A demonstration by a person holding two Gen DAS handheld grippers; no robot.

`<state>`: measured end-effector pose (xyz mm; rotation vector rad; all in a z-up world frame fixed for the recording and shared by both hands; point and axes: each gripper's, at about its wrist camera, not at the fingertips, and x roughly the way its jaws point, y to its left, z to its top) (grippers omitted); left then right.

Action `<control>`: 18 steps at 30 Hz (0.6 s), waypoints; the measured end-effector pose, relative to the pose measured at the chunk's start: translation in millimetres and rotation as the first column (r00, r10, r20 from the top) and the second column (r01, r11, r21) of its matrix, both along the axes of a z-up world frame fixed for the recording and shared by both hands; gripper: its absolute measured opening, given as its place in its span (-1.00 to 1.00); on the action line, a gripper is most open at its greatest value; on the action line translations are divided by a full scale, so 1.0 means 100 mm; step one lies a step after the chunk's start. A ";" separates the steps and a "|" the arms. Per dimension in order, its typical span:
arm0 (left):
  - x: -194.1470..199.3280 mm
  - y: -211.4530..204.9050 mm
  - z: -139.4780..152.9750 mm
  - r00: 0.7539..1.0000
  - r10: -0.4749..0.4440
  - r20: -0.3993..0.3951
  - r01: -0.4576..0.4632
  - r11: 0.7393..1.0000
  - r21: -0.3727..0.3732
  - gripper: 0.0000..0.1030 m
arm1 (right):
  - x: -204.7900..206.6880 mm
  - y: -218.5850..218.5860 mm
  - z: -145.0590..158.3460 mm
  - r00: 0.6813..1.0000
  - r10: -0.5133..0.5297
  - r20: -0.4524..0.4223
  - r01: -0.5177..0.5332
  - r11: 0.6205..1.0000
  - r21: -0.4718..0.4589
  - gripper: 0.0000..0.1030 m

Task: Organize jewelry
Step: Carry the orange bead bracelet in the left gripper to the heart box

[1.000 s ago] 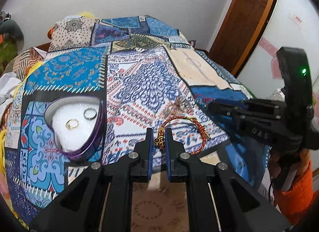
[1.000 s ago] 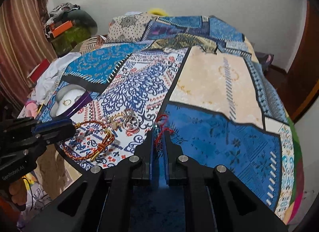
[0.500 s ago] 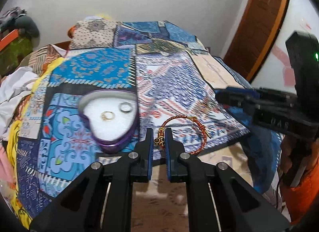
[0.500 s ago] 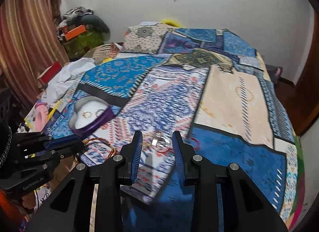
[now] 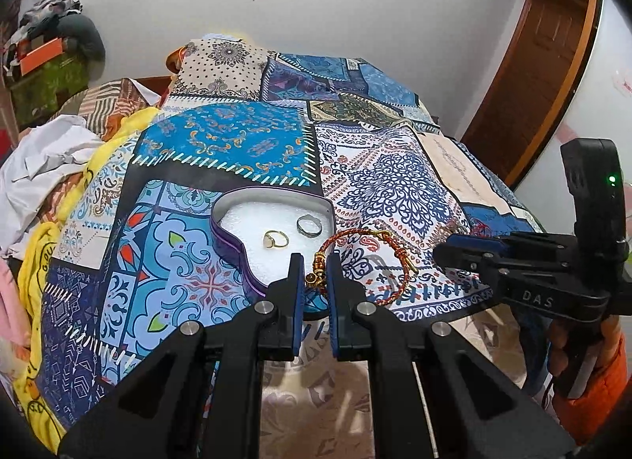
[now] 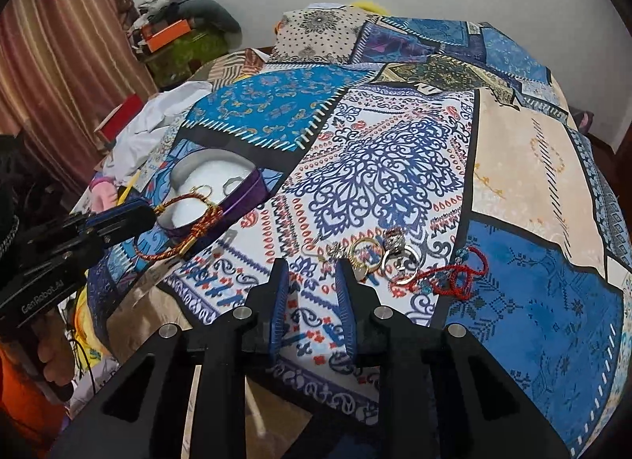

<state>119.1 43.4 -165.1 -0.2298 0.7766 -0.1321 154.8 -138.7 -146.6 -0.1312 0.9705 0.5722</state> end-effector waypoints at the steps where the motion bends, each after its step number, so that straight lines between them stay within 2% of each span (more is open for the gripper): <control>1: 0.00 0.00 -0.01 1.000 0.000 0.001 0.000 1.000 -0.002 -0.82 | 0.01 0.01 0.00 1.000 -0.007 0.005 0.008 1.000 -0.010 -0.57; 5: 0.04 0.02 -0.03 1.000 0.000 0.002 0.000 1.000 -0.004 -0.82 | 0.05 0.04 -0.02 1.000 -0.022 0.018 0.022 0.999 -0.023 -0.60; 7: 0.05 0.03 -0.03 1.000 0.003 0.002 -0.003 1.000 -0.003 -0.82 | 0.07 0.06 -0.03 0.999 -0.025 0.028 0.026 0.999 -0.035 -0.79; 9: 0.06 0.03 -0.04 1.000 0.006 0.001 -0.006 1.000 0.003 -0.82 | 0.06 0.06 -0.03 0.999 -0.023 0.034 0.024 0.999 -0.034 -0.82; 18: 0.03 0.09 0.06 0.999 0.022 0.030 -0.022 1.000 0.015 -0.82 | 0.01 0.03 0.12 0.996 -0.032 0.078 0.032 0.999 -0.003 -0.82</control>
